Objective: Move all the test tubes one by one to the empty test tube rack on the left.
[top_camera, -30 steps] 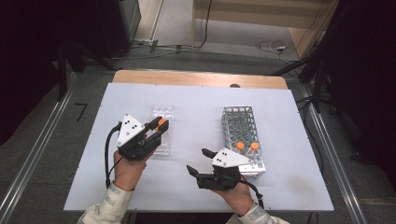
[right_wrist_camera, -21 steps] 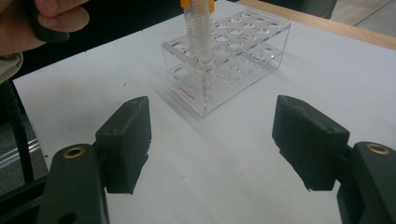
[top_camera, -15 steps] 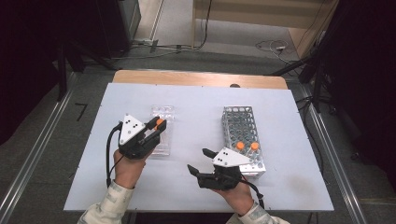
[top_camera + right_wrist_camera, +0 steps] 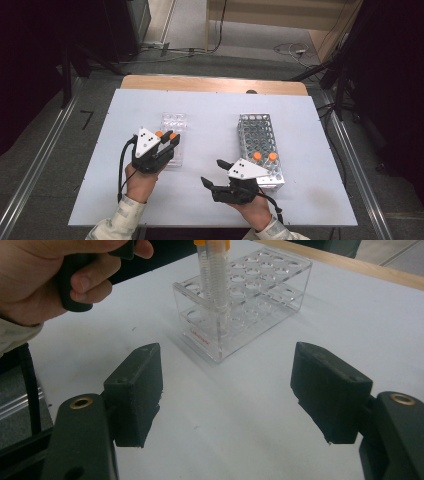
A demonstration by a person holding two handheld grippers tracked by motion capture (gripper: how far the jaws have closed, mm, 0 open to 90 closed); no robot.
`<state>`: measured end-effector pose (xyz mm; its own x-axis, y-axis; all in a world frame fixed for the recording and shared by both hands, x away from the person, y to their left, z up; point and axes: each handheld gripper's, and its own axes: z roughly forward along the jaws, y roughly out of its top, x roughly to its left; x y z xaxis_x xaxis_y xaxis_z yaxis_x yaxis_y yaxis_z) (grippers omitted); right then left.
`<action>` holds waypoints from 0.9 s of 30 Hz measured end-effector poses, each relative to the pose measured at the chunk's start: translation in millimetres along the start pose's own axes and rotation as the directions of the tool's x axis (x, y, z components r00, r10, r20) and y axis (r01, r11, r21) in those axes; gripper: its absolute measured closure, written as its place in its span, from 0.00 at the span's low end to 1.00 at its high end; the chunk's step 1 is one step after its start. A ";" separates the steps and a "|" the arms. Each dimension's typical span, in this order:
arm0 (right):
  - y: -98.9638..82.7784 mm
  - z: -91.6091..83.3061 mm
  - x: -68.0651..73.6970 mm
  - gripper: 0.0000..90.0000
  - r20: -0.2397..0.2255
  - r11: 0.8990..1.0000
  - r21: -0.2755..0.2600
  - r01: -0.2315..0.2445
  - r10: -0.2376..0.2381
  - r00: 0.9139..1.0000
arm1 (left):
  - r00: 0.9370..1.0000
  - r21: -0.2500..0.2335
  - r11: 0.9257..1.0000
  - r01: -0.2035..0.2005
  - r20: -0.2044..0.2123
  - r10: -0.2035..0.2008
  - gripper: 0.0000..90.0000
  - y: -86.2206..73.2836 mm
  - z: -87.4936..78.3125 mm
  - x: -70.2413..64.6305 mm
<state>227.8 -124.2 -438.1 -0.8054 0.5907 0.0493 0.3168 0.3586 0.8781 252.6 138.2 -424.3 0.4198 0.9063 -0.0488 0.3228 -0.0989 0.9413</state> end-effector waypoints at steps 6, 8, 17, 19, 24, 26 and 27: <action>-1.0 -0.4 -0.7 0.31 0.001 1.000 0.004 0.002 -0.002 1.000 | 1.000 0.012 1.000 0.002 -0.001 -0.002 0.76 -4.8 1.3 0.6; -1.2 -0.7 -1.0 0.31 0.002 1.000 0.005 0.000 0.000 1.000 | 1.000 0.011 1.000 0.004 0.005 -0.004 0.70 -4.2 0.8 0.4; -1.7 -5.5 -0.1 0.32 0.000 1.000 -0.003 0.002 -0.002 1.000 | 1.000 -0.023 1.000 0.011 0.021 -0.011 0.60 -0.3 -5.0 -3.3; -1.8 -9.6 -0.5 0.32 0.002 1.000 -0.010 0.002 -0.002 1.000 | 1.000 -0.027 1.000 0.011 0.020 -0.011 0.54 0.4 -5.9 -4.8; -4.1 -26.2 -3.8 0.32 0.026 0.999 -0.034 -0.005 0.006 1.000 | 1.000 -0.034 0.999 0.008 -0.009 -0.009 0.37 2.4 -7.1 -7.9; -5.8 -33.9 -6.2 0.32 0.042 0.999 -0.043 -0.005 0.007 0.999 | 1.000 -0.037 0.999 0.011 -0.019 -0.012 0.31 2.7 -6.9 -8.1; -6.7 -37.6 -7.4 0.32 0.057 0.999 -0.047 -0.001 0.004 0.998 | 1.000 -0.037 0.999 0.016 -0.024 -0.017 0.29 2.8 -6.7 -8.1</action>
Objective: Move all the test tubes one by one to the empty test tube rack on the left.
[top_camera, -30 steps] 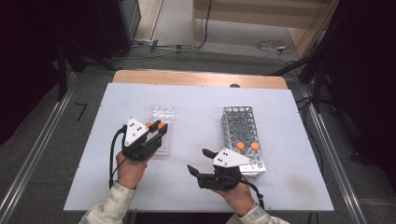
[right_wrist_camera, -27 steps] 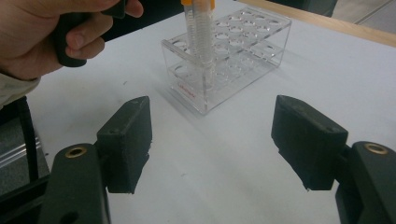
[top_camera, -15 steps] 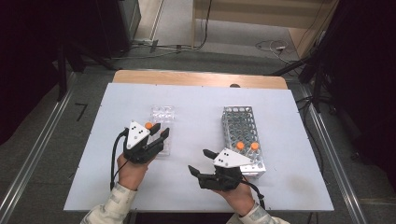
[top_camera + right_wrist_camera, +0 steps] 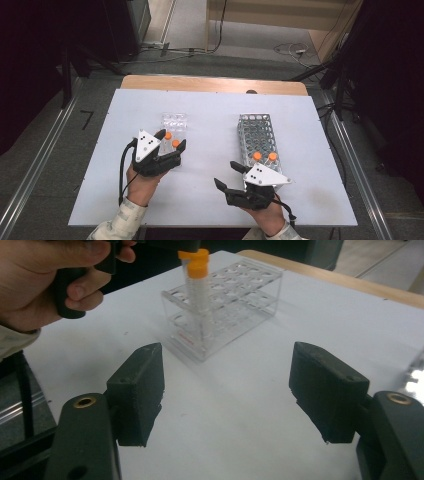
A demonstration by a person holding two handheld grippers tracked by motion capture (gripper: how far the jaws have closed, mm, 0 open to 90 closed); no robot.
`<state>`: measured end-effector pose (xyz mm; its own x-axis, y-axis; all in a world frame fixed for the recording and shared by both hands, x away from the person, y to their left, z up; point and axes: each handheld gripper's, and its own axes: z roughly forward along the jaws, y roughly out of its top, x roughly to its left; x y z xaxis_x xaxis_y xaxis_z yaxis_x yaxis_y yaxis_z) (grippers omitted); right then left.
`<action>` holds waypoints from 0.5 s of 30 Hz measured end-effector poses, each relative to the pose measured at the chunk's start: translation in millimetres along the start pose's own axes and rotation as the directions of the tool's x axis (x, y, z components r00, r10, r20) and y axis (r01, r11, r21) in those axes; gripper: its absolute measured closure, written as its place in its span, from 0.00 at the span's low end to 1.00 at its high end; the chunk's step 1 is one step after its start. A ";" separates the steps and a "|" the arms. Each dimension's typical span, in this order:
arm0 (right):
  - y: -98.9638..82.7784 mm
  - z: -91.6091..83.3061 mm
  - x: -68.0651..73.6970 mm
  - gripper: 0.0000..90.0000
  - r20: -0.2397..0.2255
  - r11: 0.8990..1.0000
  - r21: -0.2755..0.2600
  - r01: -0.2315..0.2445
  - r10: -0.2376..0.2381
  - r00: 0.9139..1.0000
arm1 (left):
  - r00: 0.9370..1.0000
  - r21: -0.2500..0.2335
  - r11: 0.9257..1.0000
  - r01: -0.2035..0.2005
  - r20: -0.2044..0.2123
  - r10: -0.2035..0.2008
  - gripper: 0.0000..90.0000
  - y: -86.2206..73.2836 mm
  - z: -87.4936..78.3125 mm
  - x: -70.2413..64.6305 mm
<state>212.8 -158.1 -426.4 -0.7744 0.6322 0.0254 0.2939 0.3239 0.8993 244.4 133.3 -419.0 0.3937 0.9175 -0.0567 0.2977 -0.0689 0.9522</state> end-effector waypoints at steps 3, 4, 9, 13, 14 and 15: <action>-2.0 -9.9 -2.9 0.33 0.032 1.000 -0.012 0.008 -0.008 0.999 | 1.000 0.007 1.000 0.009 -0.001 -0.009 0.25 0.3 0.3 1.0; -2.7 -12.8 -4.1 0.32 0.040 1.000 -0.015 0.009 -0.008 0.999 | 1.000 0.006 1.000 0.014 -0.001 -0.014 0.24 0.3 0.5 0.9; -8.7 -23.0 -9.8 0.32 0.080 1.000 -0.014 0.015 -0.014 0.997 | 1.000 0.004 1.000 0.014 0.000 -0.014 0.23 0.1 1.0 -0.4; -15.7 -29.2 -16.2 0.32 0.106 1.000 -0.004 0.002 -0.001 0.994 | 1.000 0.012 1.000 0.007 0.002 -0.007 0.23 -0.2 1.6 -1.2; -17.4 -31.0 -18.1 0.32 0.114 1.000 -0.003 -0.006 0.006 0.993 | 1.000 0.013 1.000 0.006 0.001 -0.006 0.23 -0.2 1.6 -1.3; -19.2 -32.6 -20.2 0.32 0.120 1.000 -0.002 -0.012 0.012 0.993 | 1.000 0.013 1.000 0.006 0.002 -0.006 0.23 -0.2 1.7 -1.4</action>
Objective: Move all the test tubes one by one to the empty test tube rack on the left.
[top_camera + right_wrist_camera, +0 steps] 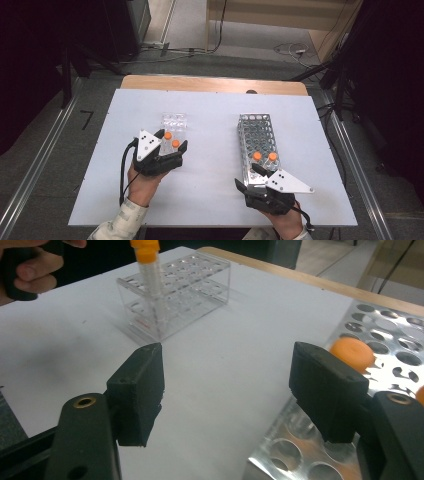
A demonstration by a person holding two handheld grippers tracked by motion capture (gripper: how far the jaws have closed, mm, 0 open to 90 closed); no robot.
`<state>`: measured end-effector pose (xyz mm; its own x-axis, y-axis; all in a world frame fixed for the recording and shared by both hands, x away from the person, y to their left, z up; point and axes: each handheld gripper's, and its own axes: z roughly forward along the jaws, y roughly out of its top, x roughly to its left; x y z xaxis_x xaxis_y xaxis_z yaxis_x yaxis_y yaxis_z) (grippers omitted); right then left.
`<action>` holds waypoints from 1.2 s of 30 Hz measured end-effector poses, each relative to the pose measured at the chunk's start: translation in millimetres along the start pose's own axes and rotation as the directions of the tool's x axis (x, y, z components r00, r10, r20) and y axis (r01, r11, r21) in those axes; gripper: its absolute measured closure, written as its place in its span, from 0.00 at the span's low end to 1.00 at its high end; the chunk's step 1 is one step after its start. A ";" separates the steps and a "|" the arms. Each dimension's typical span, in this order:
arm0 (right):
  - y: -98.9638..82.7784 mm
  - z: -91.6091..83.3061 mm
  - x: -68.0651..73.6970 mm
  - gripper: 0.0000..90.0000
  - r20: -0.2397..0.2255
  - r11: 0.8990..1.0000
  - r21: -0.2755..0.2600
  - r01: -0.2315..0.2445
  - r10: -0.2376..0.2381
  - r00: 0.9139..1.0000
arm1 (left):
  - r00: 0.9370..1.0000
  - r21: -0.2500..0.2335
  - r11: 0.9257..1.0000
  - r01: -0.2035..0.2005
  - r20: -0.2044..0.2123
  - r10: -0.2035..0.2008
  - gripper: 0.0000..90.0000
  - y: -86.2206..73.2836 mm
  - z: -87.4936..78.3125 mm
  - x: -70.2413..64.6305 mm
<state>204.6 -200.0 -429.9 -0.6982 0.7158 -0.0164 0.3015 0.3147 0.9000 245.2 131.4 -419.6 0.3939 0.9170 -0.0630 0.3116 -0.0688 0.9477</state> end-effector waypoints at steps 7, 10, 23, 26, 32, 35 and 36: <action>-10.9 -0.5 -16.0 0.33 0.044 0.999 0.005 -0.050 0.050 0.998 | 1.000 0.000 1.000 0.000 -0.003 0.000 0.22 -0.1 0.8 -2.5; -14.8 5.8 -22.2 0.33 0.064 0.998 0.015 -0.064 0.063 0.996 | 1.000 0.000 1.000 -0.001 0.000 0.001 0.22 -0.2 1.1 -3.4; -16.6 27.3 -35.2 0.47 0.091 0.994 0.028 -0.106 0.103 0.991 | 1.000 0.001 1.000 -0.004 0.002 0.004 0.22 -0.6 1.4 -4.5; -16.1 29.7 -35.8 0.55 0.117 0.994 0.025 -0.106 0.102 0.988 | 1.000 -0.003 1.000 -0.001 0.002 0.001 0.22 -0.7 1.2 -4.3; -15.4 33.7 -33.7 0.67 0.177 0.995 0.033 -0.094 0.087 0.980 | 1.000 0.003 1.000 -0.005 0.004 0.005 0.22 -0.9 1.6 -6.0; -15.3 35.2 -32.7 0.72 0.209 0.995 0.036 -0.092 0.082 0.974 | 1.000 0.001 1.000 -0.005 0.008 0.005 0.22 -0.8 1.5 -6.5; -15.3 35.7 -33.3 0.73 0.210 0.995 0.037 -0.095 0.085 0.974 | 1.000 0.001 1.000 -0.005 0.008 0.005 0.22 -0.8 1.4 -6.6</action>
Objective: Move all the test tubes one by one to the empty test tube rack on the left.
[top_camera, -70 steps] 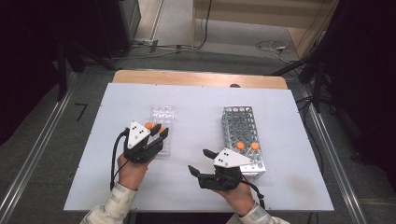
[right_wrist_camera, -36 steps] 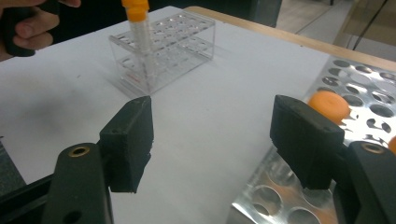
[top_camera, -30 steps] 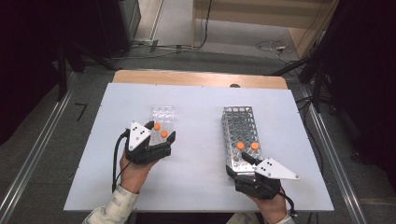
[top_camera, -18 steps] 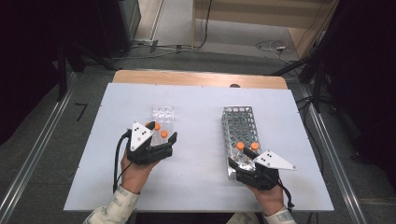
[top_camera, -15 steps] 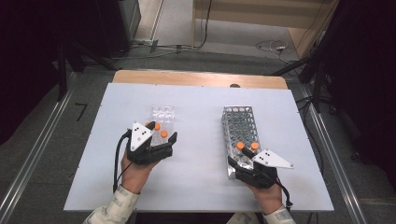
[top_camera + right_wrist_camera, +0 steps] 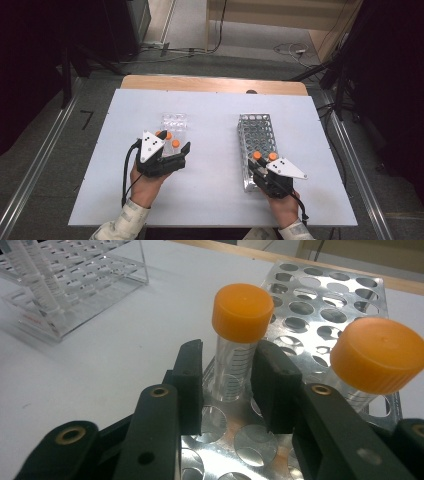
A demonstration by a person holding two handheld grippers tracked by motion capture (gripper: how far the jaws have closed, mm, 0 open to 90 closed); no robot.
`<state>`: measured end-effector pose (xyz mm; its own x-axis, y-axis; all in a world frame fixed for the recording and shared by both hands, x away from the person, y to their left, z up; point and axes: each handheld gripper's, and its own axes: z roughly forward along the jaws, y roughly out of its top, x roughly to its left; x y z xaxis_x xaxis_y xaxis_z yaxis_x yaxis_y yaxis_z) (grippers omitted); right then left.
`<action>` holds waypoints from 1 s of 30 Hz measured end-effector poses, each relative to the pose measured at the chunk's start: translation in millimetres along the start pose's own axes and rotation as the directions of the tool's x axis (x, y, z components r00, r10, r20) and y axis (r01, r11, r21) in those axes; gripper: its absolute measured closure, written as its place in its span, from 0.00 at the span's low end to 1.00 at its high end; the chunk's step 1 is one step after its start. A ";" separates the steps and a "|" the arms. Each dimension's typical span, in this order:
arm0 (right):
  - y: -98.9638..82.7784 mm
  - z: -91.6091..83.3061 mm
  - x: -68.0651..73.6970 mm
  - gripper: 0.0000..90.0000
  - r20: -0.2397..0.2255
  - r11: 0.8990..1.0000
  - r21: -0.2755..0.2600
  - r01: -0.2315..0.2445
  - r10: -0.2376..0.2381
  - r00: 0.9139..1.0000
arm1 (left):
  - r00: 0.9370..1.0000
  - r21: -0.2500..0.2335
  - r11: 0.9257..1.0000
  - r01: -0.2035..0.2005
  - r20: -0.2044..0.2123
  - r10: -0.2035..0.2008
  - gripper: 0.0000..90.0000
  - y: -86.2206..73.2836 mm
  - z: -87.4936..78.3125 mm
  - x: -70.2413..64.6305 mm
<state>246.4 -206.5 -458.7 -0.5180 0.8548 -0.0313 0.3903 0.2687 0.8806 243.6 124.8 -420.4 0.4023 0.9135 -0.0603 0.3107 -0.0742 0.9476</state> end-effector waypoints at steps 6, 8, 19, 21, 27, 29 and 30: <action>-0.9 2.8 -0.9 0.79 0.009 1.000 0.016 -0.010 0.010 1.000 | 1.000 0.001 1.000 0.000 0.003 0.000 0.22 0.0 0.1 -0.4; -0.8 2.7 -0.4 0.79 0.009 1.000 0.015 -0.010 0.010 1.000 | 1.000 0.002 1.000 0.001 0.003 -0.001 0.22 -0.1 0.0 -0.4; 9.8 -10.4 -0.9 0.79 0.007 0.999 -0.035 -0.008 0.008 1.000 | 1.000 0.000 1.000 -0.001 0.006 0.001 0.22 0.2 -0.5 -1.1; 12.8 -13.7 -1.2 0.79 0.005 0.999 -0.045 -0.010 0.010 1.000 | 1.000 -0.002 1.000 0.000 0.006 0.000 0.22 0.3 -0.6 -1.2; 21.4 -25.2 -1.1 0.79 0.008 0.997 -0.076 0.000 0.000 1.000 | 1.000 -0.003 1.000 0.002 0.007 -0.002 0.22 0.4 -0.7 -1.2; 24.4 -29.3 -0.2 0.79 0.011 0.996 -0.092 0.011 -0.010 1.000 | 1.000 -0.002 1.000 0.001 0.008 -0.001 0.22 0.4 -0.8 -1.3; 25.7 -31.3 0.6 0.79 0.013 0.995 -0.099 0.012 -0.010 1.000 | 1.000 -0.003 1.000 0.002 0.008 -0.002 0.22 0.5 -0.8 -1.4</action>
<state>232.3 -213.0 -421.2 -0.5117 0.8579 -0.0468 0.3071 0.2335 0.9226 242.5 123.9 -419.6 0.4084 0.9105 -0.0646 0.3089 -0.0713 0.9484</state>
